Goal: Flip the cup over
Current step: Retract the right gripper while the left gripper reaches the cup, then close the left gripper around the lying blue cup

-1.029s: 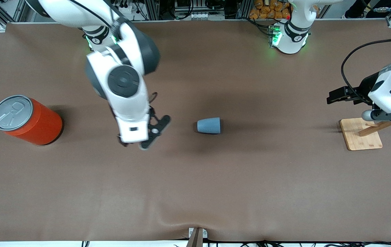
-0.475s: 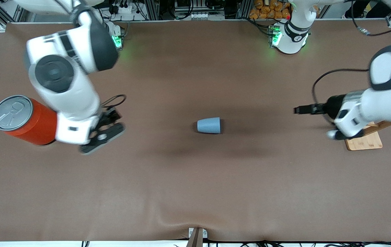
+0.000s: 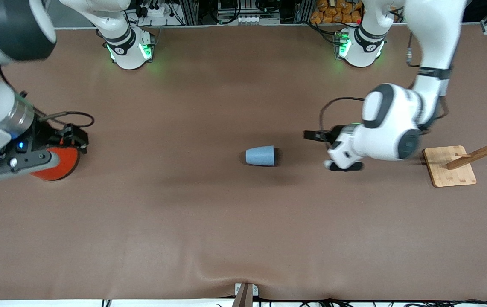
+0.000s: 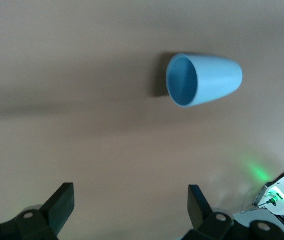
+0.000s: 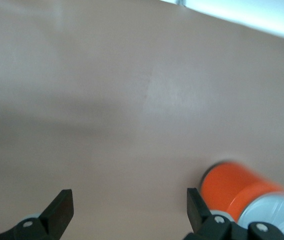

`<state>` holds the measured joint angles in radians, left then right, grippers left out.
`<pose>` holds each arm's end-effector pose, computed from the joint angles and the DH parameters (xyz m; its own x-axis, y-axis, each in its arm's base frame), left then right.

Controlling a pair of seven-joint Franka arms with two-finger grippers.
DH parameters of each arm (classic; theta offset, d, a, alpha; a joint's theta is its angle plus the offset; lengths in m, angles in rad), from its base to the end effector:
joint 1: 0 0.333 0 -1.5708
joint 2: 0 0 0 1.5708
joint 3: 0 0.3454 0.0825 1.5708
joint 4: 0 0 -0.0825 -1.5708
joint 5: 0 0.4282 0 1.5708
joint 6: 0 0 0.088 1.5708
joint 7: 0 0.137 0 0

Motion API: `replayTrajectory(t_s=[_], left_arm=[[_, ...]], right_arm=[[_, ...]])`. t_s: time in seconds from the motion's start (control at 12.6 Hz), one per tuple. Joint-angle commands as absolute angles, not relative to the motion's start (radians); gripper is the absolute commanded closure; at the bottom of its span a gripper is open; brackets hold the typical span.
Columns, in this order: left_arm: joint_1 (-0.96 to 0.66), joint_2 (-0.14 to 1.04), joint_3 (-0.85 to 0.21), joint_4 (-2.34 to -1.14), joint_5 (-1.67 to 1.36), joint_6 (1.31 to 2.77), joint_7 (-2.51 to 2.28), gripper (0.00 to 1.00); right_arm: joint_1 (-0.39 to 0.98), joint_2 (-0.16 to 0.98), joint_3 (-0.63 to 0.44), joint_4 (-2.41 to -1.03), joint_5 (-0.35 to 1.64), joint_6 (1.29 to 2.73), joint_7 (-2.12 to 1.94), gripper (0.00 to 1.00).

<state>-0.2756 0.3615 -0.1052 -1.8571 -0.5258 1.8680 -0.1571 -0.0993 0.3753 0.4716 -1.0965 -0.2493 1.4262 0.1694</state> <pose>0.5710 -0.2826 0.2899 0.8947 -0.0673 -0.4416 0.1122 -0.9230 0.3681 0.6803 0.1512 0.6282 0.9902 0.1399 0.0043 0.1391 -0.9870 0.0800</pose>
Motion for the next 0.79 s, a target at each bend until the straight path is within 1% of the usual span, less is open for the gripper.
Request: replayTrajectory(t_s=[0.0, 0.08, 0.16, 0.24, 0.32, 0.47, 0.71], left_arm=[[-0.273, 0.366, -0.106, -1.919, -0.670, 1.936, -0.089, 0.00], [-0.275, 0.394, -0.106, -1.919, -0.727, 1.947, -0.065, 0.00], [-0.276, 0.422, -0.107, -1.921, -0.765, 1.968, -0.045, 0.00], [-0.278, 0.455, -0.107, -1.921, -0.784, 1.991, -0.026, 0.00], [-0.278, 0.481, -0.109, -1.921, -0.808, 2.020, -0.012, 0.00], [-0.281, 0.526, -0.123, -1.922, -0.904, 2.078, 0.062, 0.00], [-0.282, 0.569, -0.123, -1.922, -1.084, 2.114, 0.217, 0.00]], right_arm=[[-0.094, 0.308, 0.442, -1.178, -0.210, 1.422, 0.325, 0.00], [-0.089, 0.283, 0.369, -1.184, -0.128, 1.413, 0.324, 0.00], [-0.066, 0.247, 0.256, -1.215, -0.023, 1.413, 0.318, 0.00], [-0.028, 0.206, 0.156, -1.262, 0.027, 1.425, 0.299, 0.00], [-0.014, 0.169, 0.106, -1.320, 0.041, 1.451, 0.258, 0.00], [-0.040, 0.064, 0.066, -1.490, 0.061, 1.566, 0.165, 0.00], [-0.035, -0.151, 0.032, -1.803, 0.064, 1.710, 0.166, 0.00]])
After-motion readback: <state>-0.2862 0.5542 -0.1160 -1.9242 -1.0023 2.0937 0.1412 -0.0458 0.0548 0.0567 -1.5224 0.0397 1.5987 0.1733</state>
